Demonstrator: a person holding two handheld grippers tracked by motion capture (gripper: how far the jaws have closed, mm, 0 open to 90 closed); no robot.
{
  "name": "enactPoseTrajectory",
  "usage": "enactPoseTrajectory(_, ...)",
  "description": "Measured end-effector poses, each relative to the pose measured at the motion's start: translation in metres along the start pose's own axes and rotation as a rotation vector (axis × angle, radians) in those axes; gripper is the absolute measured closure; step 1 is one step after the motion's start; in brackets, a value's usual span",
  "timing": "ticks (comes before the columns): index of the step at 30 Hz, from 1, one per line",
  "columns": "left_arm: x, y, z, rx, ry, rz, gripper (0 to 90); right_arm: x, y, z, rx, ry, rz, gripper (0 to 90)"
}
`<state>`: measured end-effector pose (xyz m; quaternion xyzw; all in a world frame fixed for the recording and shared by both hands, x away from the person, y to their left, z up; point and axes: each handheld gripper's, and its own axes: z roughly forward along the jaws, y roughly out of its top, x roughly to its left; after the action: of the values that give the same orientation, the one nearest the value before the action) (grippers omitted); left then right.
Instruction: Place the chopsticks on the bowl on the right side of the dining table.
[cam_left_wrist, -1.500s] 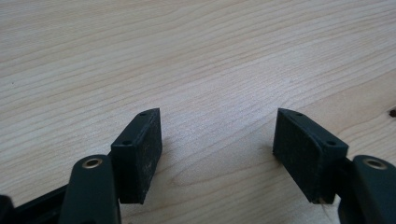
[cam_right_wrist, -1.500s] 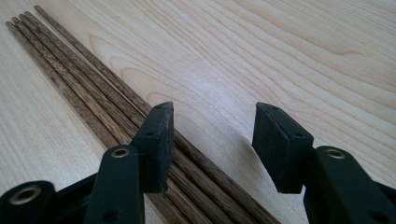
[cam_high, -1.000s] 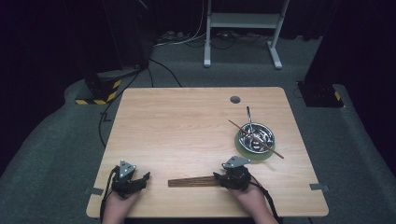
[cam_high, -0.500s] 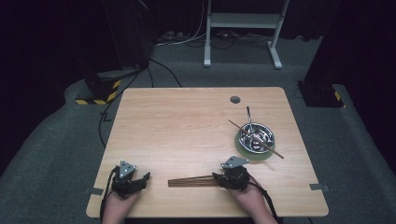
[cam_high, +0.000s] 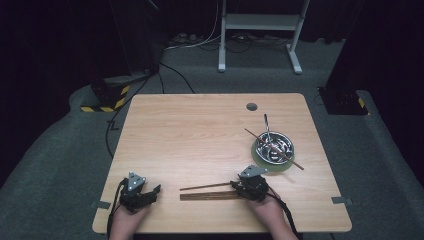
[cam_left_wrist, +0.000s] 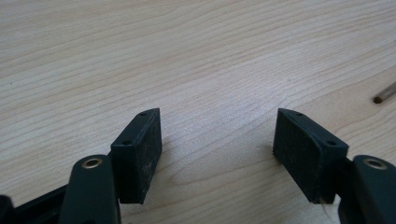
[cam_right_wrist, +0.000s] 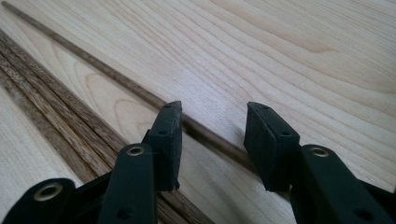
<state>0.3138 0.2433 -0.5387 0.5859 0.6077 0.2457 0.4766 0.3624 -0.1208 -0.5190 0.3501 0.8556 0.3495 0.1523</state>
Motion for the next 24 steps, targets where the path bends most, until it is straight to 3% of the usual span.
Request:
enactPoseTrajectory(11,0.0,0.0,0.0,-0.001,0.0,0.0,32.5,-0.006,-0.002,-0.002,-0.002,-0.033,0.033,63.3)
enactPoseTrajectory(19,0.0,0.0,0.0,-0.001,0.0,-0.001,32.4,-0.019,-0.003,-0.004,0.002,-0.09,0.077,65.1)
enactPoseTrajectory(24,0.0,0.0,0.0,0.0,0.004,0.008,32.3,-0.025,-0.001,-0.002,0.002,-0.08,0.081,64.7)
